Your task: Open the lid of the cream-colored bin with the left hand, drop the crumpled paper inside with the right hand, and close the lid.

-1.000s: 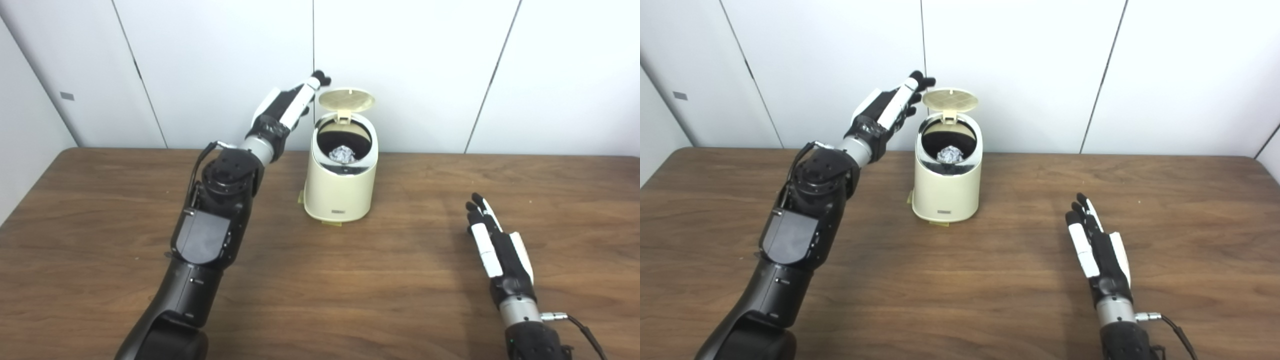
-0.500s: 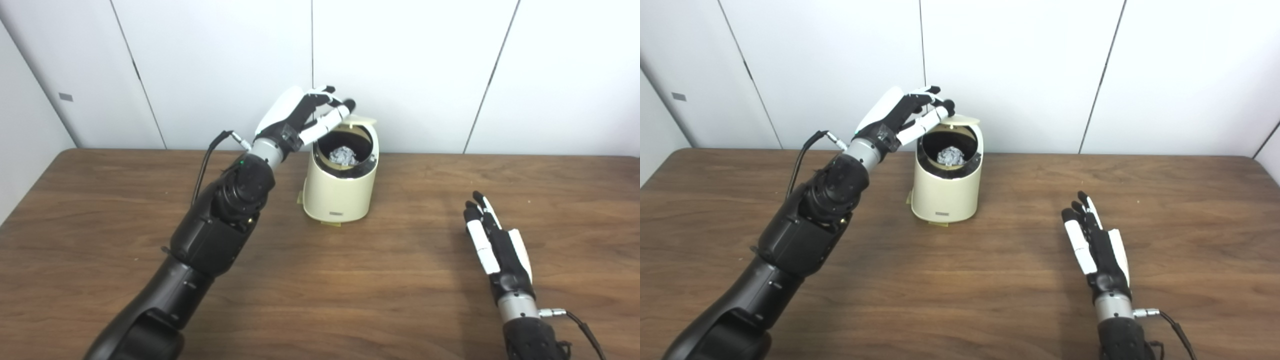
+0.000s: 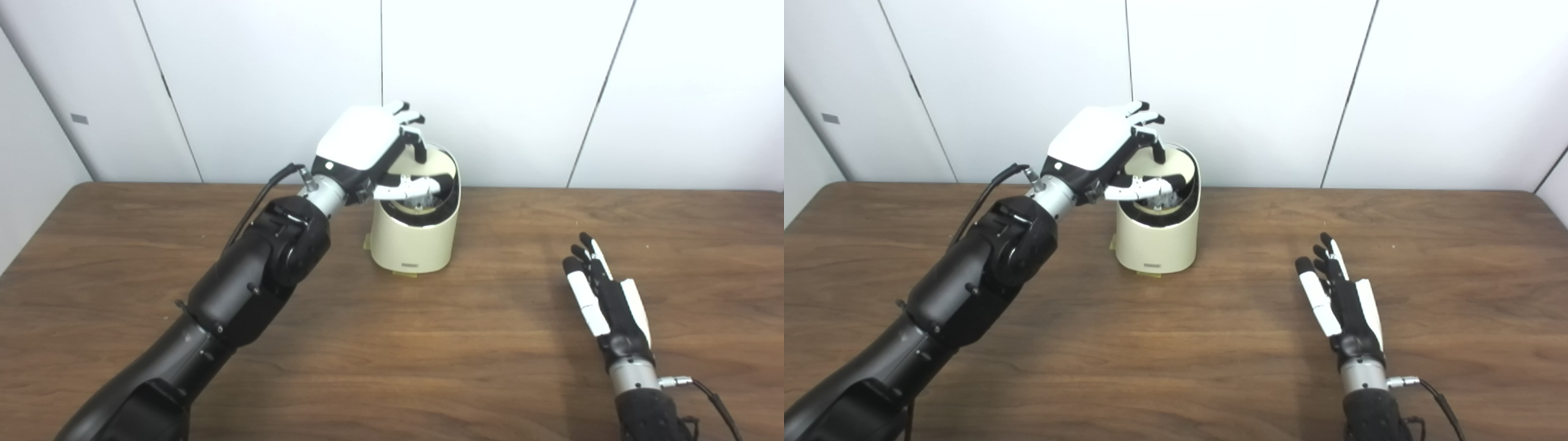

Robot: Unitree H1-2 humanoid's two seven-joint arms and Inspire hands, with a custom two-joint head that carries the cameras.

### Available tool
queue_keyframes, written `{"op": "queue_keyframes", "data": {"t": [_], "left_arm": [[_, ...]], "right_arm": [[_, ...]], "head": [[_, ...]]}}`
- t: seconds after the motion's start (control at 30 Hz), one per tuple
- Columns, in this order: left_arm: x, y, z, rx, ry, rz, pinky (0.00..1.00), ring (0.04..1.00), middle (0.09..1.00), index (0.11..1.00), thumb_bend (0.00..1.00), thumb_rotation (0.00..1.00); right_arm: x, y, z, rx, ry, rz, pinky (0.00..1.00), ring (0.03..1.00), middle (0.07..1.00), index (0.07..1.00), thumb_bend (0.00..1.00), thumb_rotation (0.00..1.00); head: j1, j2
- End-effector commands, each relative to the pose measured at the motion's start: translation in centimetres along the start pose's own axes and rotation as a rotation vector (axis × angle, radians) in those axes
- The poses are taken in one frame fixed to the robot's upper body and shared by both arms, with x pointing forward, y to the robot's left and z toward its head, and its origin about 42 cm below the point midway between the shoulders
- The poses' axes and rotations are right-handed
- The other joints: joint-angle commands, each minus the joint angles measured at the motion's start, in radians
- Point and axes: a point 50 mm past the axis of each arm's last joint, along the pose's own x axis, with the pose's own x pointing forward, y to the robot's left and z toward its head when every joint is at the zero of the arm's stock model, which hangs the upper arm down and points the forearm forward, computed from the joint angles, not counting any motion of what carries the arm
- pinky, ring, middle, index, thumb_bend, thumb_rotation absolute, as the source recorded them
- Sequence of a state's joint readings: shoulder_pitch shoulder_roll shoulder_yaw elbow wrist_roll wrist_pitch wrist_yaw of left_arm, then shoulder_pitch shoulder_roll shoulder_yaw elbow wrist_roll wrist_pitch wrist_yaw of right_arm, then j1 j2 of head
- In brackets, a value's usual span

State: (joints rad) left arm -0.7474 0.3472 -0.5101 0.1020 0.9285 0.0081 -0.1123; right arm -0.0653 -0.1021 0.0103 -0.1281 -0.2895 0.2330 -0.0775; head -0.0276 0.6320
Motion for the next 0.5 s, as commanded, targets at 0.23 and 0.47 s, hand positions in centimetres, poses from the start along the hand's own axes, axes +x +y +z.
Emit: {"op": "queue_keyframes", "data": {"t": [0.23,0.47], "left_arm": [[0.5,1.9,-0.4,0.130,-0.066,0.069,0.93,0.962,0.891,0.587,0.64,0.96],[-0.2,0.8,-0.5,0.143,-0.072,0.067,0.93,0.944,0.875,0.585,0.63,0.95]], "right_arm": [[0.1,-0.3,0.5,-0.044,-0.017,0.003,0.91,0.924,0.932,0.985,0.65,1.00],[-0.1,-0.4,0.5,-0.061,-0.018,-0.003,0.91,0.919,0.931,0.984,0.65,1.00]], "head": [[-0.006,0.012],[-0.009,0.022]]}}
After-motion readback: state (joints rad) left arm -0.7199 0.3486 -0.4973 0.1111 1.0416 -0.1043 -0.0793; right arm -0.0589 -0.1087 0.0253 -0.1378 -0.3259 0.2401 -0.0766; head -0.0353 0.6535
